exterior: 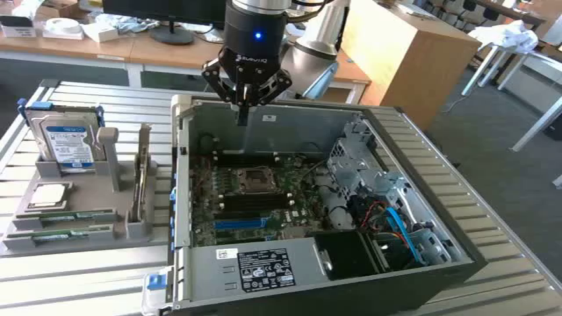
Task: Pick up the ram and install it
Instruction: 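Reach for the ram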
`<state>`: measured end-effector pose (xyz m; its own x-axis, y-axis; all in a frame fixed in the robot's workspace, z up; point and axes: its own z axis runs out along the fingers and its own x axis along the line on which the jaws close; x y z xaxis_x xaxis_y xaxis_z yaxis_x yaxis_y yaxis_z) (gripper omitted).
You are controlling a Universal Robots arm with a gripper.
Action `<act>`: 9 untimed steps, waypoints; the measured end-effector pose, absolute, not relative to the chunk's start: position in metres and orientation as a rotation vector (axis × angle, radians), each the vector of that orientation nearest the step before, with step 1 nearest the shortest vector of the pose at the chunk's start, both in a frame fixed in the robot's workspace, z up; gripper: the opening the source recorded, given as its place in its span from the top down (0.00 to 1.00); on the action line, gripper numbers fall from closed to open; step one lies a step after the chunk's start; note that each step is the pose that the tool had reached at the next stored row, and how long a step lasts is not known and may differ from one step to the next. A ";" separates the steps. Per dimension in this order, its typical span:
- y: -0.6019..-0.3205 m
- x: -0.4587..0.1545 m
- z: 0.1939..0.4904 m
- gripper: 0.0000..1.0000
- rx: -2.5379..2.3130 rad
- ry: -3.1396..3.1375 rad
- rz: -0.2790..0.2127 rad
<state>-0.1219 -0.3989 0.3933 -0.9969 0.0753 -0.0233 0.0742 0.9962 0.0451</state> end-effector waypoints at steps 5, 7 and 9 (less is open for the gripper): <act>-0.399 -0.122 0.393 0.90 0.117 3.114 0.069; -0.399 -0.122 0.393 0.90 0.116 3.114 0.069; -0.399 -0.122 0.393 0.90 0.116 3.114 0.069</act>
<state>-0.1221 -0.3988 0.3933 -0.9969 0.0751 -0.0234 0.0740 0.9962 0.0450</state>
